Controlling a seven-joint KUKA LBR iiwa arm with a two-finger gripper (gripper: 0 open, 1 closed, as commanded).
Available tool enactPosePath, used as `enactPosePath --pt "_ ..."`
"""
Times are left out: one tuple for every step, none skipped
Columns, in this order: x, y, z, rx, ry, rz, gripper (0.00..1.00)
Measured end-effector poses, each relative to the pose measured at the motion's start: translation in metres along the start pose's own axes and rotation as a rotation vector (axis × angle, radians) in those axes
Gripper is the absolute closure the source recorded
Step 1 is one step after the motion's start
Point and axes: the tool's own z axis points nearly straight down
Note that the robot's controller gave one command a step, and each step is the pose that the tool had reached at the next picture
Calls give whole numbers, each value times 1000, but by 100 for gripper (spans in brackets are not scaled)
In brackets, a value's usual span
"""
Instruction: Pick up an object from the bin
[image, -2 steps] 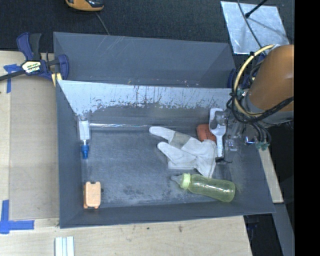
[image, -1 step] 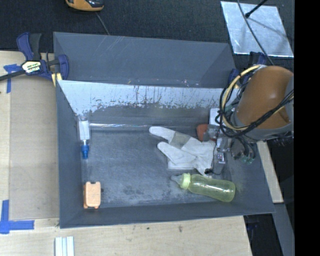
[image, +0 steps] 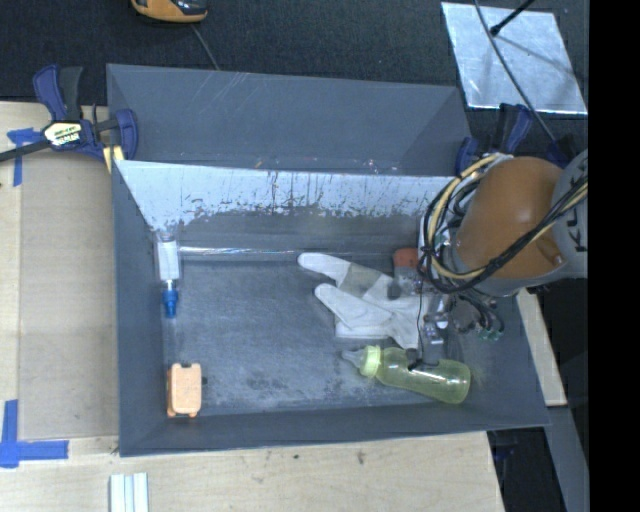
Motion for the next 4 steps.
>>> enactPosePath --pt "-5 2 38 3 -8 146 100" --pt "-5 4 38 1 -8 143 0" --pt "-5 4 38 1 -7 143 0" --pt "-10 3 40 0 0 131 0"
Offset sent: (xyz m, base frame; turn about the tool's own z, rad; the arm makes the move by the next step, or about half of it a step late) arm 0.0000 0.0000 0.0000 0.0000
